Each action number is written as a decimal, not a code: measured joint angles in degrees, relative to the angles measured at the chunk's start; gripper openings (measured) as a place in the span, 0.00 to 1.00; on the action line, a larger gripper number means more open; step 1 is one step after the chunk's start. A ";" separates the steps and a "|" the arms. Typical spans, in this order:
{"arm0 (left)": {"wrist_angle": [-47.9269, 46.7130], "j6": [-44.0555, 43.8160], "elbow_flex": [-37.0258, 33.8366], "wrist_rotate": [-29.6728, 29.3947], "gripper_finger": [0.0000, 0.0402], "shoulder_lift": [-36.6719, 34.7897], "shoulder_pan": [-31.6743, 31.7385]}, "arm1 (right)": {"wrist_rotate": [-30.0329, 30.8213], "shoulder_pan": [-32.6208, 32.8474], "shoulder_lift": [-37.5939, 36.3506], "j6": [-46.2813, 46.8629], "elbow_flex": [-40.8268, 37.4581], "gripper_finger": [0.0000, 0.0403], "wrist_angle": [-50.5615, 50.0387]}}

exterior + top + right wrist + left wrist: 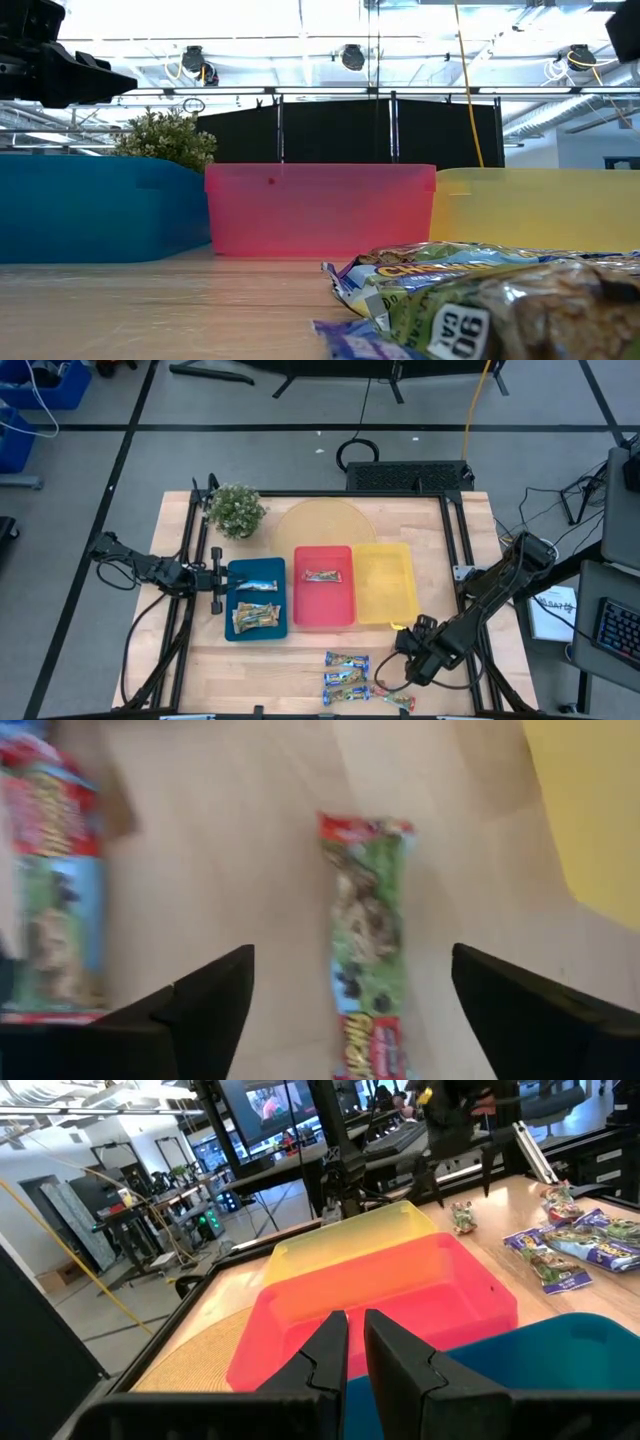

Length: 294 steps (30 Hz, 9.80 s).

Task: Pick and place Granola Bars by type
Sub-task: Put the red granola bar into the red bin, then put the blue granola bar into the yellow bin

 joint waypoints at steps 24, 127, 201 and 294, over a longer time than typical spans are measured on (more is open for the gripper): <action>0.04 0.14 -0.02 0.01 0.12 0.00 0.01 | 0.01 0.20 -0.24 2.18 -18.22 0.56 14.43; 0.05 3.23 -0.07 -0.11 0.12 0.00 0.01 | 9.06 -17.01 7.67 -36.84 23.84 0.01 -7.08; 0.06 0.73 -0.07 -0.38 0.12 -0.01 0.01 | -4.83 -1.00 31.31 -23.39 19.66 0.72 -0.54; 0.01 3.37 -0.06 -0.39 0.12 0.01 0.00 | -8.98 -47.13 3.60 -63.36 18.64 0.53 19.99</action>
